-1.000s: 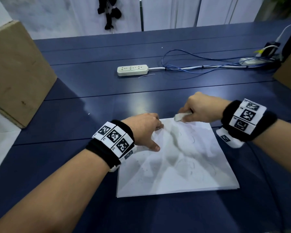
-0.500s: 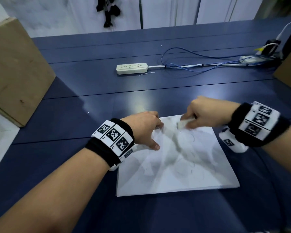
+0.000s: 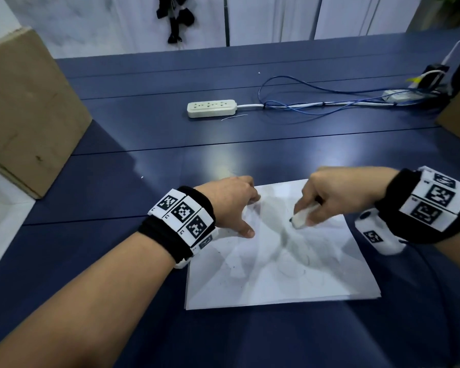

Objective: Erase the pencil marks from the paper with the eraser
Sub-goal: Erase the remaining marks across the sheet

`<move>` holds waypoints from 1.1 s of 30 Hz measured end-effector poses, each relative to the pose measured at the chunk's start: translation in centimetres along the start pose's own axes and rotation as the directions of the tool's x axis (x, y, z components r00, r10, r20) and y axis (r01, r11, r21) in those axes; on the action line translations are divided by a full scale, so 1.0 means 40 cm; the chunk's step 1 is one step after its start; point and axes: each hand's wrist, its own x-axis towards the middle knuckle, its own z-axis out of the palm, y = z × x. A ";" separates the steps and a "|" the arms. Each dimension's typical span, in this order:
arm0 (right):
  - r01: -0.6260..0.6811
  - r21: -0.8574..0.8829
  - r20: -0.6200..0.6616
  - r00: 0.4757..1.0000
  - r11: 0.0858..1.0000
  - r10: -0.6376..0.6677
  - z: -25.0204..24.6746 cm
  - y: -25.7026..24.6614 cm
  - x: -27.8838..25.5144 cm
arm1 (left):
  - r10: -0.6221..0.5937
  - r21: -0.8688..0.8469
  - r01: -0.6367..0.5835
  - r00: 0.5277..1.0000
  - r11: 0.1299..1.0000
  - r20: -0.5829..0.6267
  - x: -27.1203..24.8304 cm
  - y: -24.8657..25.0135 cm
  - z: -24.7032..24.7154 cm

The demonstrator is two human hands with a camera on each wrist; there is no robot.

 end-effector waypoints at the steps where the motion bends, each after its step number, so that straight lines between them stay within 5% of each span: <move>1: -0.006 -0.017 -0.036 0.999 1.000 0.005 -0.004 -0.003 0.004 | 0.004 -0.001 -0.004 1.000 1.000 0.004 0.000 0.002 -0.002; 5: -0.127 -0.104 -0.277 0.956 0.986 0.094 -0.041 0.033 0.068 | 0.008 -0.005 -0.008 1.000 1.000 0.008 -0.003 0.006 -0.007; 8: -0.087 -0.088 -0.254 0.965 0.992 0.062 -0.027 0.049 0.061 | 0.003 -0.010 -0.003 1.000 1.000 -0.006 -0.002 0.005 -0.003; 13: 0.059 0.017 -0.012 0.998 0.998 -0.059 0.020 0.000 0.003 | 0.006 -0.012 -0.006 1.000 1.000 -0.008 0.003 0.003 -0.005; 19: -0.119 -0.109 -0.300 0.951 0.987 0.081 -0.023 0.039 0.062 | 0.014 -0.005 -0.014 1.000 1.000 -0.001 -0.002 0.011 -0.010; 25: 0.059 -0.092 -0.063 0.996 0.994 -0.065 0.021 -0.010 0.009 | 0.007 0.001 -0.007 1.000 1.000 0.000 0.000 0.009 -0.011; 31: -0.121 -0.131 -0.326 0.943 0.984 0.072 -0.027 0.022 0.072 | 0.013 -0.012 -0.013 1.000 1.000 0.006 -0.005 0.014 -0.014; 33: -0.092 -0.164 -0.308 0.951 0.982 0.038 -0.015 0.020 0.058 | -0.002 -0.014 0.003 1.000 1.000 0.009 -0.005 0.013 -0.013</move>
